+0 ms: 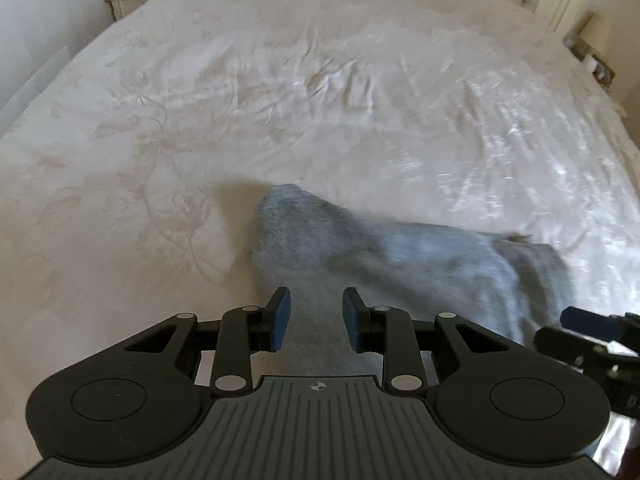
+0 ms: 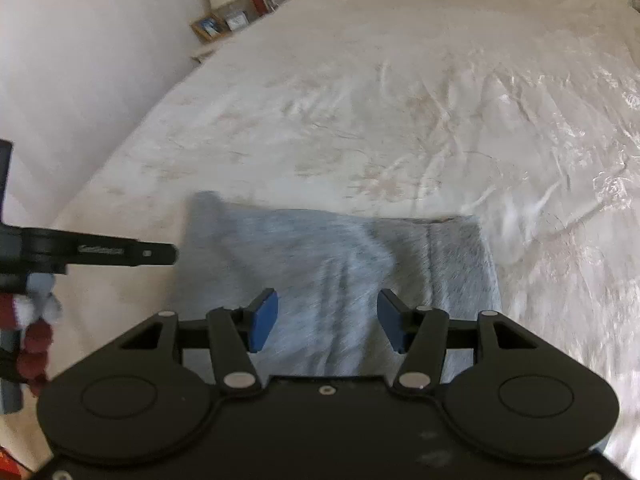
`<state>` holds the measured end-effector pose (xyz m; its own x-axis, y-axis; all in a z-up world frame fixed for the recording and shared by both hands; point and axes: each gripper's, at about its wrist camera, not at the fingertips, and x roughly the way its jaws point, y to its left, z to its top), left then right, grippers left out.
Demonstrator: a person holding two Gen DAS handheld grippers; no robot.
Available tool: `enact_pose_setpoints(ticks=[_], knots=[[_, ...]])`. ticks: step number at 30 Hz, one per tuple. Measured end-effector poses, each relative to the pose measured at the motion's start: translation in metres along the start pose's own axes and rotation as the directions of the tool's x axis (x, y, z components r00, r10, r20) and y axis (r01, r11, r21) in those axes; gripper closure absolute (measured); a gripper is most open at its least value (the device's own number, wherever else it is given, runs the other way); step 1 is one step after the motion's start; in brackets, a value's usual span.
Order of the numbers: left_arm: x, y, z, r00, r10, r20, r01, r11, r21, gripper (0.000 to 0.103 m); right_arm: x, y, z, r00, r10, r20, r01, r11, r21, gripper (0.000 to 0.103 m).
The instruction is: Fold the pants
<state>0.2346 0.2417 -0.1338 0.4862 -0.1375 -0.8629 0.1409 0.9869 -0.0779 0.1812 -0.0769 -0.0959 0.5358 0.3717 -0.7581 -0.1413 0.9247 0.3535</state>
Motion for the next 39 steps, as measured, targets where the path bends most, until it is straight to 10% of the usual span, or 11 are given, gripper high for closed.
enact_pose_setpoints(ticks=[11, 19, 27, 39], knots=[[-0.098, -0.038, -0.044, 0.988, 0.07, 0.141, -0.063, 0.997, -0.054, 0.075, -0.115, 0.042, -0.03, 0.989, -0.055, 0.14, 0.062, 0.997, -0.05, 0.0], [-0.163, -0.061, -0.087, 0.944, 0.142, 0.297, -0.11, 0.987, -0.12, 0.073, -0.183, 0.05, -0.053, 0.97, -0.179, 0.164, 0.176, 0.984, 0.034, 0.0], [-0.165, -0.072, -0.108, 0.994, 0.02, 0.103, -0.006, 0.992, -0.126, 0.073, -0.212, 0.051, -0.072, 0.979, -0.164, 0.125, 0.161, 0.986, 0.029, 0.0], [-0.175, -0.104, -0.144, 0.991, 0.116, 0.064, -0.108, 0.987, -0.118, 0.073, -0.236, 0.045, -0.096, 0.982, -0.163, 0.09, 0.161, 0.986, 0.033, 0.0]])
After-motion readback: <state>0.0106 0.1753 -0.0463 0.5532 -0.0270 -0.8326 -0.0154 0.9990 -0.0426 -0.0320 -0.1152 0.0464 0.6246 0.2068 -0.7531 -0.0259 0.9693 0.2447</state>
